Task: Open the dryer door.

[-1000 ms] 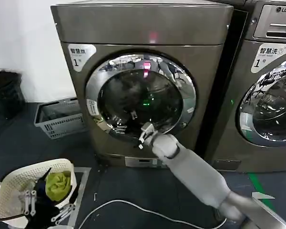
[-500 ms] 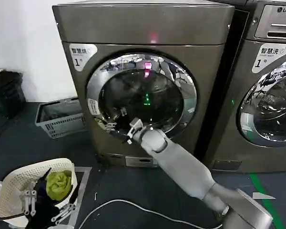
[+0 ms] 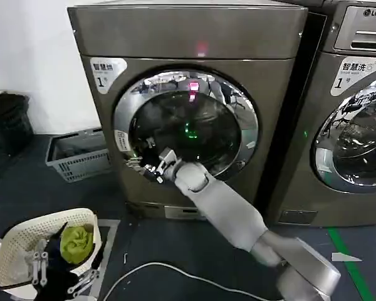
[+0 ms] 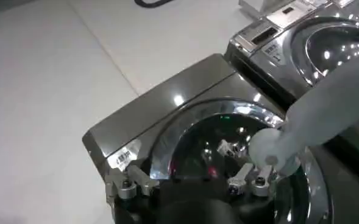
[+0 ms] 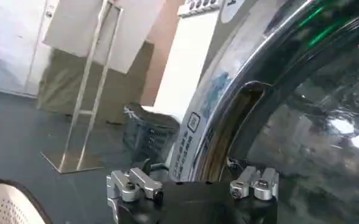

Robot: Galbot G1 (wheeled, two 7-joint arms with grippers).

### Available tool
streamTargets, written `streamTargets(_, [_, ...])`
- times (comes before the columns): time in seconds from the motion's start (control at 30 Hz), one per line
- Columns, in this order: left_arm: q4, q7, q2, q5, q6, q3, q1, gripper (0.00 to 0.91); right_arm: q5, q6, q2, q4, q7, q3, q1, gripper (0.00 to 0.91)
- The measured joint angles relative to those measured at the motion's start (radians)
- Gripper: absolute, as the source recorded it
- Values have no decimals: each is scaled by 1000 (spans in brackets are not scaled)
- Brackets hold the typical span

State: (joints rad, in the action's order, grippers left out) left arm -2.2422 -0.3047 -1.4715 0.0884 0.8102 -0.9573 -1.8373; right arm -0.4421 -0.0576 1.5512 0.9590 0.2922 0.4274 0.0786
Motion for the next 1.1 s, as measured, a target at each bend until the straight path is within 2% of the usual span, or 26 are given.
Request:
streamTargets(0.37, [5, 0, -2, 1, 3, 0, 1, 907, -61, -57, -12, -8, 125, 34, -14, 907])
streamTargets(0.57, [12, 0, 0, -1, 3, -1, 4, 907, -105, -80, -40, 30, 196, 59, -12, 907])
streamTargets(0.67, [14, 0, 2, -2, 3, -3, 8, 907, -145, -86, -64, 66, 236, 75, -12, 907])
streamTargets(0.83, [32, 1, 6, -11, -2, -22, 26, 907, -223, -130, -128, 145, 302, 117, -15, 907])
streamTargets(1.1, [76, -4, 36, -91, -40, -150, 78, 907, -313, -150, -237, 279, 373, 171, -5, 907])
